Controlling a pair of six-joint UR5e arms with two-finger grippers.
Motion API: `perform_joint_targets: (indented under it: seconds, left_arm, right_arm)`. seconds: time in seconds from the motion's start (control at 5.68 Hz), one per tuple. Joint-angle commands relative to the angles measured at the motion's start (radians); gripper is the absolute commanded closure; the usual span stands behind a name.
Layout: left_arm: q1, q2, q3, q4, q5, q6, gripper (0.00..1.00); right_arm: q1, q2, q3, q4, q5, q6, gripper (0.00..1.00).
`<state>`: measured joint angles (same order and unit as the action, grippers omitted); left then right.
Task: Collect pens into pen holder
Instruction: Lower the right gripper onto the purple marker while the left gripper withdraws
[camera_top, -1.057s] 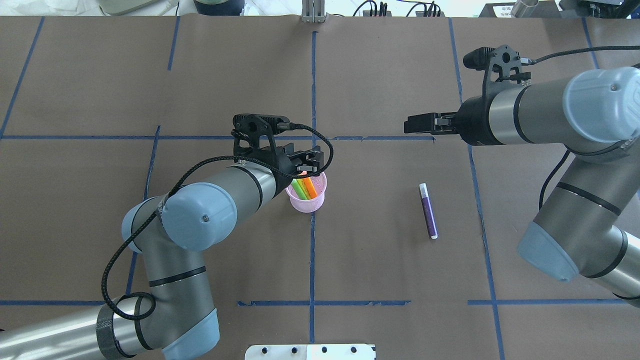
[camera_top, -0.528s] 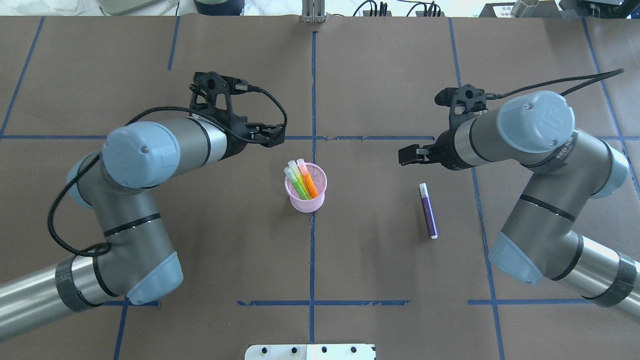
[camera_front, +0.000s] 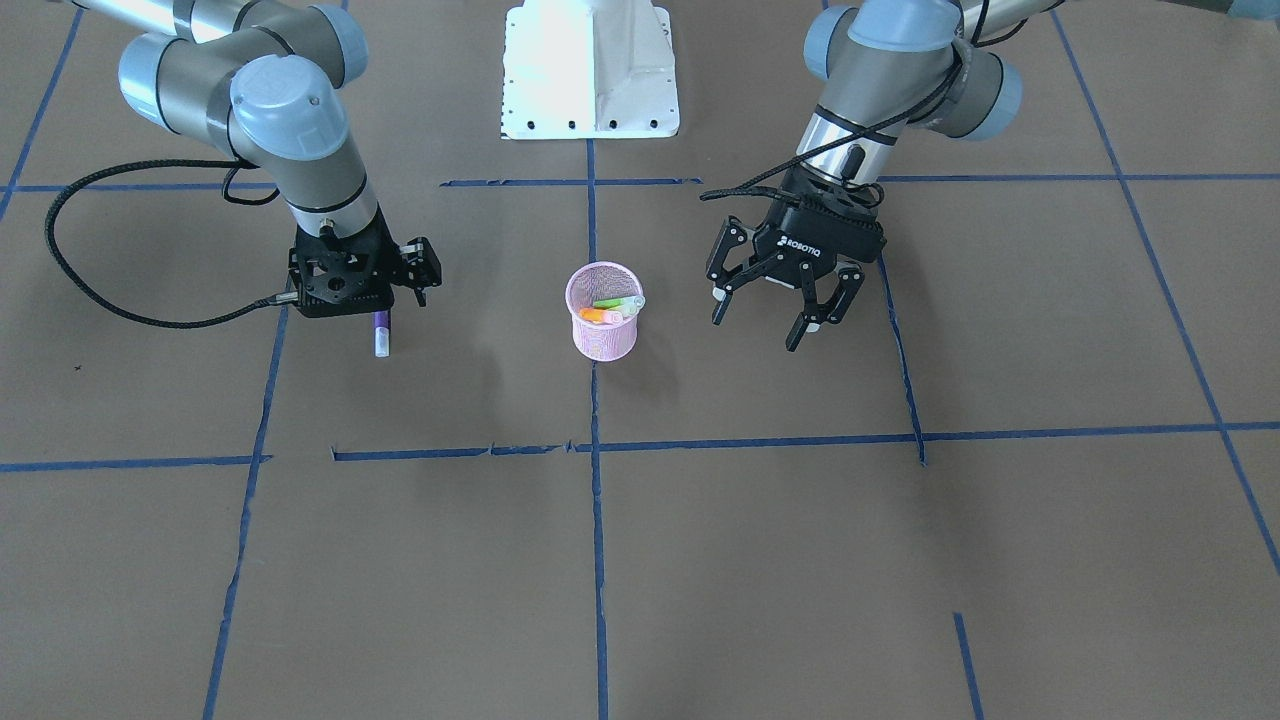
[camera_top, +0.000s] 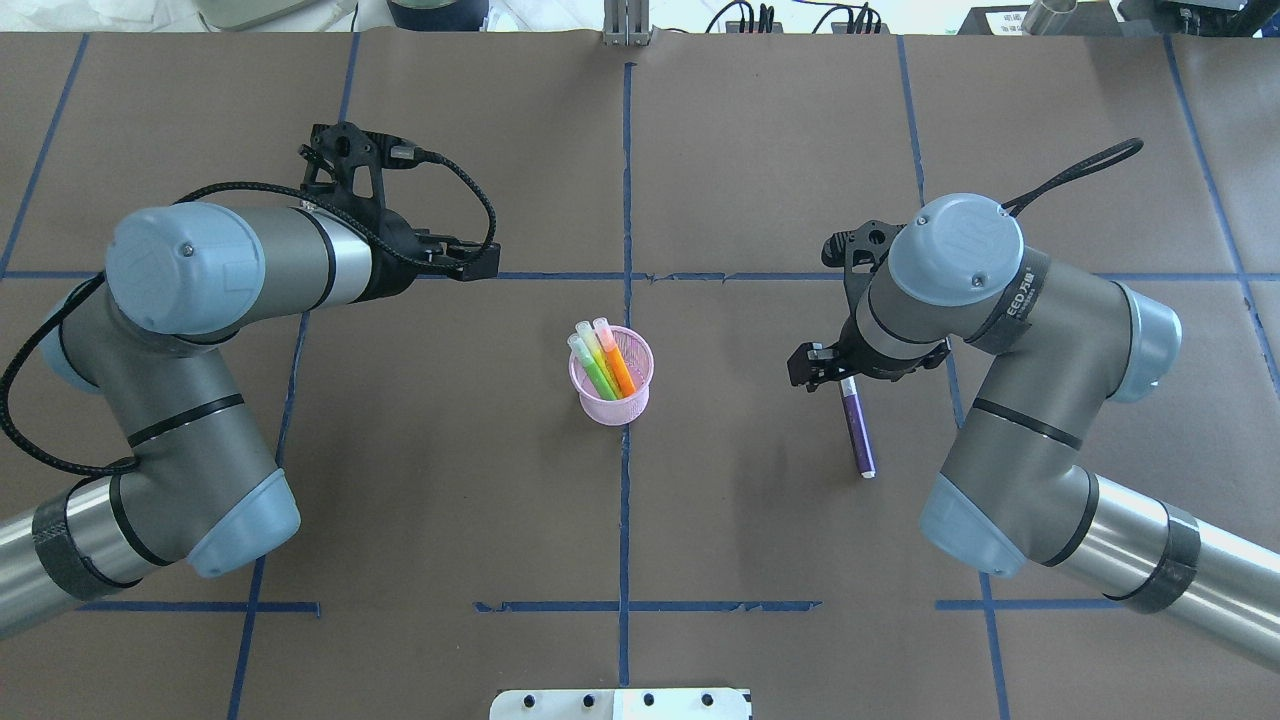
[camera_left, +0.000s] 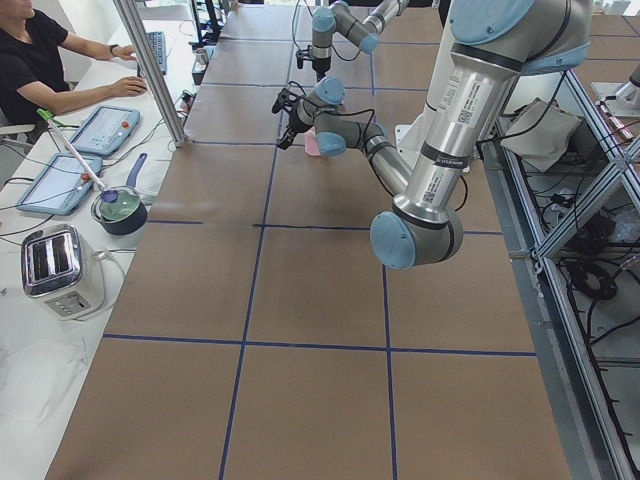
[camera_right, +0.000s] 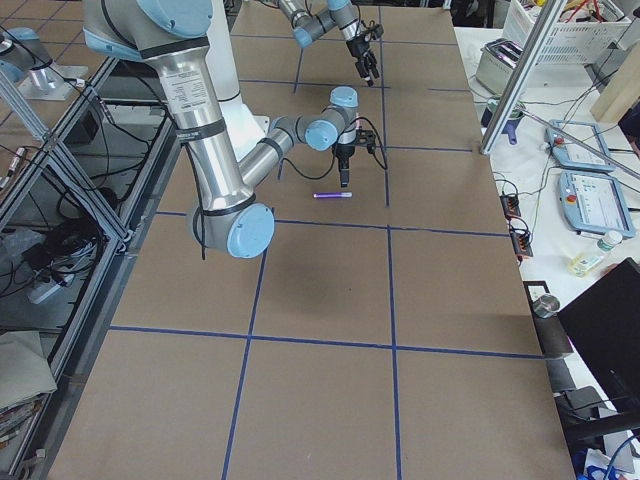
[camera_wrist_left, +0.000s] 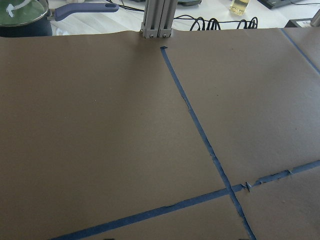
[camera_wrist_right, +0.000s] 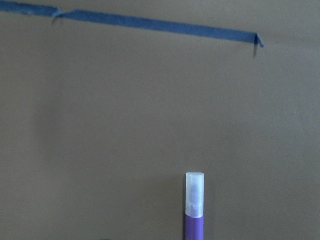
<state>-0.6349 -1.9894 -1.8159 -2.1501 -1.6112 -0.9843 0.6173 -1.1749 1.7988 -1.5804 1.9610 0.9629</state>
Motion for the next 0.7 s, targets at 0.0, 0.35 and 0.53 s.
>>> perform_joint_targets:
  seconds: [0.0, 0.35, 0.53]
  left_arm:
    - [0.000, 0.021, -0.008, 0.000, 0.007, -0.008, 0.14]
    - [0.000, 0.024, -0.025, -0.002, 0.008, -0.045, 0.14]
    - [0.000, 0.024, -0.026, -0.002, 0.020, -0.045, 0.14]
  right_arm:
    - [-0.001, 0.003, -0.044, 0.002, 0.076, -0.067, 0.15]
    - [-0.011, -0.005, -0.061, 0.000, 0.079, -0.072, 0.34]
    - [-0.028, -0.005, -0.067, 0.000, 0.070, -0.072, 0.33]
